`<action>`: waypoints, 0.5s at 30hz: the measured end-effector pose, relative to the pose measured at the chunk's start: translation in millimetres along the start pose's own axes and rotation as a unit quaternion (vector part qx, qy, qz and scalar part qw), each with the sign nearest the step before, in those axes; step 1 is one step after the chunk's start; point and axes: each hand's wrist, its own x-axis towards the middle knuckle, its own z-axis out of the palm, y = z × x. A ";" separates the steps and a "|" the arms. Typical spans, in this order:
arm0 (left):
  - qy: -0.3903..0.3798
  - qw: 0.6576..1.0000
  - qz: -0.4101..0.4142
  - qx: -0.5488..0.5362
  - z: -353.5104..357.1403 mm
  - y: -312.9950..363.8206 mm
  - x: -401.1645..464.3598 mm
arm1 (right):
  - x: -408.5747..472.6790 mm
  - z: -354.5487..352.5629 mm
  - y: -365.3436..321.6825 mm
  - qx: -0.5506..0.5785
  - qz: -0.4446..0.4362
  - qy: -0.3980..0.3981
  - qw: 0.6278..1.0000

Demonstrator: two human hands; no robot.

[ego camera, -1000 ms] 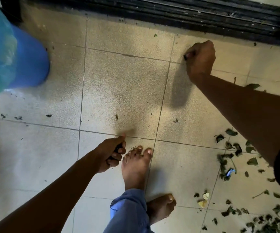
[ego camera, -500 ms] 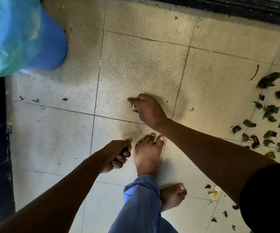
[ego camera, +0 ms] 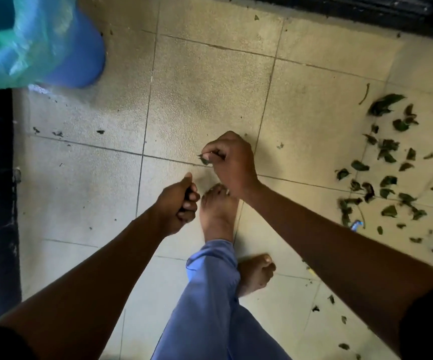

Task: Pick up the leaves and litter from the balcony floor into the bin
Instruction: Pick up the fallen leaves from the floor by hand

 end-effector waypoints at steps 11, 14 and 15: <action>-0.042 0.999 -0.002 -0.016 134.5 -65.1 -65.1 | -189.1 -108.6 -44.7 -0.096 0.089 0.125 0.983; -0.051 0.996 0.047 0.064 166.4 -80.8 -90.0 | -211.4 -127.8 -42.2 -0.200 0.075 0.078 0.974; -0.044 0.995 0.048 0.078 171.3 -85.6 -95.6 | -216.8 -132.9 -41.1 -0.212 0.073 0.073 0.972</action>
